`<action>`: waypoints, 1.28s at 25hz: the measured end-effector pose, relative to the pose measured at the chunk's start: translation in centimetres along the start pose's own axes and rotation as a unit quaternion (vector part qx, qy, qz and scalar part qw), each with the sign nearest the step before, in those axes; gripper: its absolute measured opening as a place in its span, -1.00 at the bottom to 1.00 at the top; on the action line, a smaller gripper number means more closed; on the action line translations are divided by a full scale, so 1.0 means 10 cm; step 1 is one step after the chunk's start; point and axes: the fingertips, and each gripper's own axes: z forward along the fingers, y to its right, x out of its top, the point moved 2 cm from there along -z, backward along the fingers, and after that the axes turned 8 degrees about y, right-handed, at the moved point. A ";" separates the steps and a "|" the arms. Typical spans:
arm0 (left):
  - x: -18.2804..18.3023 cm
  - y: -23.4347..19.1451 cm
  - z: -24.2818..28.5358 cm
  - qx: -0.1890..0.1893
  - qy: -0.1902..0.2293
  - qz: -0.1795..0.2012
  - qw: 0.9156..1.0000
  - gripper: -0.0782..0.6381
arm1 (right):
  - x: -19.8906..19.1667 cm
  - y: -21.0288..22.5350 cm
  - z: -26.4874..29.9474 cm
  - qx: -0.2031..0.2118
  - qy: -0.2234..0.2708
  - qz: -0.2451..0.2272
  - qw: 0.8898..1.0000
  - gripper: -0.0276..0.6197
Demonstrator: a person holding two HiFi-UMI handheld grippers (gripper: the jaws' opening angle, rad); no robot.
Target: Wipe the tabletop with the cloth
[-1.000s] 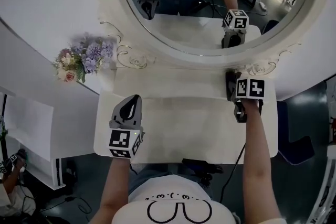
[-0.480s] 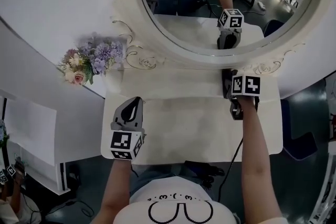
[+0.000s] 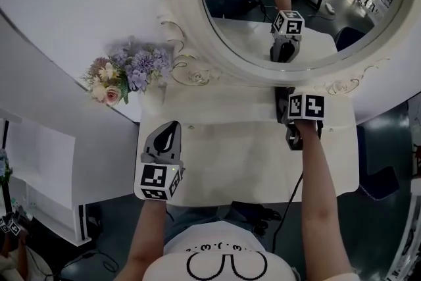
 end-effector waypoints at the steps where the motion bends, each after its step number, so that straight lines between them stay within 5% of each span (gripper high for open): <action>1: 0.00 -0.03 -0.01 0.001 0.001 0.000 1.000 -0.79 | 0.00 -0.04 0.01 0.001 0.000 0.000 1.000 -0.67; 32: -0.04 -0.71 -0.32 0.018 0.025 -0.035 0.999 -0.79 | -0.07 -1.57 0.38 0.083 -0.016 0.010 0.996 -0.67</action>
